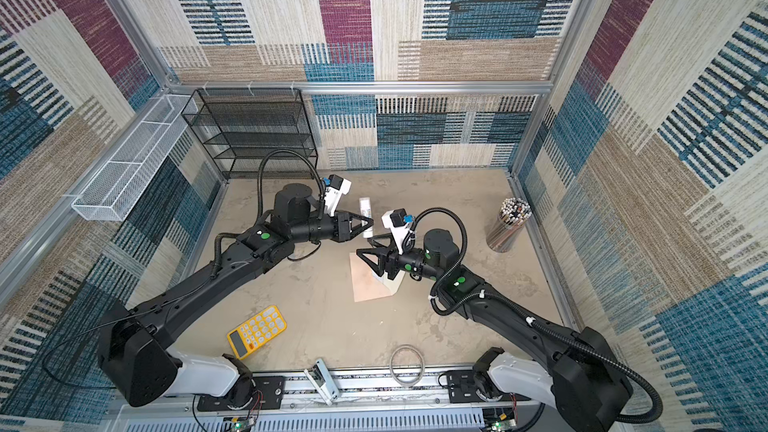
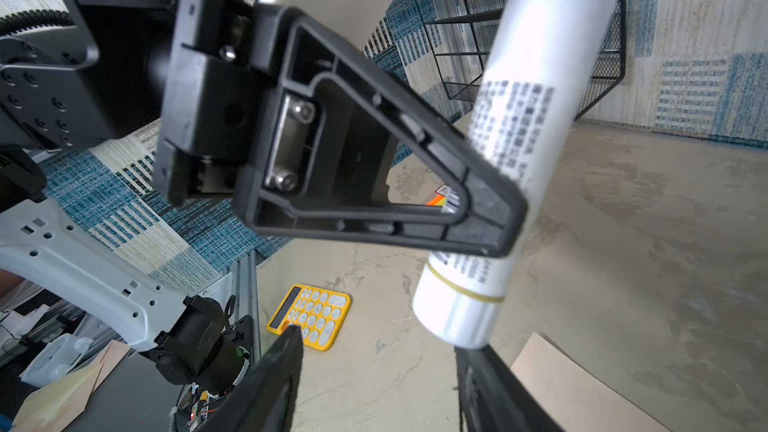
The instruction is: Place the letter into the envelope and seal it
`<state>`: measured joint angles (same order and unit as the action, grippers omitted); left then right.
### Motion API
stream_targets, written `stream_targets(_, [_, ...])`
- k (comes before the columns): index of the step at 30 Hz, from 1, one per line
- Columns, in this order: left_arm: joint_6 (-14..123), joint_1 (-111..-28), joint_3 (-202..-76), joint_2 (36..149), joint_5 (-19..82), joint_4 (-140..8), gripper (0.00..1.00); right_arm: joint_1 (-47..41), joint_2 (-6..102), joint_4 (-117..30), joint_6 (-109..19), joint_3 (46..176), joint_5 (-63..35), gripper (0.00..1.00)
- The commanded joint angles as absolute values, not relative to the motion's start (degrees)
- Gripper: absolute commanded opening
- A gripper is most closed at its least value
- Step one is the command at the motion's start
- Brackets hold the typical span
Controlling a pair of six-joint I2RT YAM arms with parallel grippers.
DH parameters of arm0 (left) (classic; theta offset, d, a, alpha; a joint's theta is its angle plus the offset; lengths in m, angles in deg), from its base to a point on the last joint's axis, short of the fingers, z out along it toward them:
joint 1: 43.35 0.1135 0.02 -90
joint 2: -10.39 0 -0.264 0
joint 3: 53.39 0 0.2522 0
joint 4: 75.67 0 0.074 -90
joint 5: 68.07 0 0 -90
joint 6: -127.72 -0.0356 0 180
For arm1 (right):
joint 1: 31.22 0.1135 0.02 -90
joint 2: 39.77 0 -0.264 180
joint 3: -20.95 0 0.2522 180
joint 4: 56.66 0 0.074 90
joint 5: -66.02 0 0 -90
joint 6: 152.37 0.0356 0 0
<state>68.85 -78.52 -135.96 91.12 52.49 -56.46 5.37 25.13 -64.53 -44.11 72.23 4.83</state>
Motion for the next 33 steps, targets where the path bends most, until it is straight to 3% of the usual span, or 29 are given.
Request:
stream_targets(1, [69.33,-78.68,-135.98,90.90,53.36,-59.16,0.18,4.76,24.36,-67.16,-42.91,72.59,2.24,0.62])
stream_targets(11, [61.65,-79.02,-135.96,89.51,47.84,-50.37,0.13,-0.90,19.27,-55.82,-44.21,76.65,3.54,0.69])
stream_targets(21, [55.31,-83.44,-135.47,89.32,44.45,-49.86,0.09,-1.08,27.55,-44.94,-41.60,89.27,1.66,0.68])
stream_targets(28, [53.06,-85.33,-135.56,89.41,42.47,-49.34,0.07,-1.25,30.19,-42.69,-39.78,92.31,0.76,0.58])
stream_targets(33, [51.46,-86.05,-136.06,89.82,40.68,-48.03,0.05,-1.34,30.56,-42.53,-39.16,92.98,1.81,0.35])
